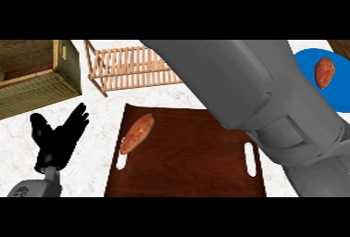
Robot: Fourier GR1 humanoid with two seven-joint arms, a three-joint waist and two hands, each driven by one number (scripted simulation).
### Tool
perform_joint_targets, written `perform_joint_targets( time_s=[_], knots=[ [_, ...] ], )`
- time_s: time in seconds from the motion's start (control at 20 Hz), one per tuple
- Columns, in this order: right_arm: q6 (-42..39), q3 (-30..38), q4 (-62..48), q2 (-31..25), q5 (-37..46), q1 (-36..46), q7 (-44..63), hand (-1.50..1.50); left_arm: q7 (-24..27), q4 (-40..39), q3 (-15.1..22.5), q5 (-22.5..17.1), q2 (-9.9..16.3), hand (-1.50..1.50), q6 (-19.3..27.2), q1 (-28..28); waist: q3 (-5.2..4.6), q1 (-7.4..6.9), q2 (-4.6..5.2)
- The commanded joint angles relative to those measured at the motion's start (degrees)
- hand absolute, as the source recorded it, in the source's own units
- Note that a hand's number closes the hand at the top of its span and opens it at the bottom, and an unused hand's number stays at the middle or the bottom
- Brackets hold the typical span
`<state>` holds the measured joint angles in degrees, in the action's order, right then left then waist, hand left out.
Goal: Pick the croissant from the tray and place it in the tiered shelf
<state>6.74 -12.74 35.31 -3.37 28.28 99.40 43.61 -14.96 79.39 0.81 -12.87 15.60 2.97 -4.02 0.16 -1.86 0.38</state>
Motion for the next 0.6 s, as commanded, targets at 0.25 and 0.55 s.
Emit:
perform_joint_targets(
  time_s=[0.25, 0.55],
  knots=[
    [4.27, 2.04, -9.91, 0.37, 2.65, -0.70, -9.34, 1.50, -1.53, -3.38, 0.48, 1.17, -1.67, 0.00, 0.67, -1.08, -0.27, 0.16, 0.32],
    [5.79, 5.02, -13.36, 0.34, 1.96, 1.80, -14.32, 1.50, 1.61, -3.98, 1.91, 2.72, -3.77, 0.00, 0.77, 0.30, -0.30, -0.21, 0.43]
  ],
)
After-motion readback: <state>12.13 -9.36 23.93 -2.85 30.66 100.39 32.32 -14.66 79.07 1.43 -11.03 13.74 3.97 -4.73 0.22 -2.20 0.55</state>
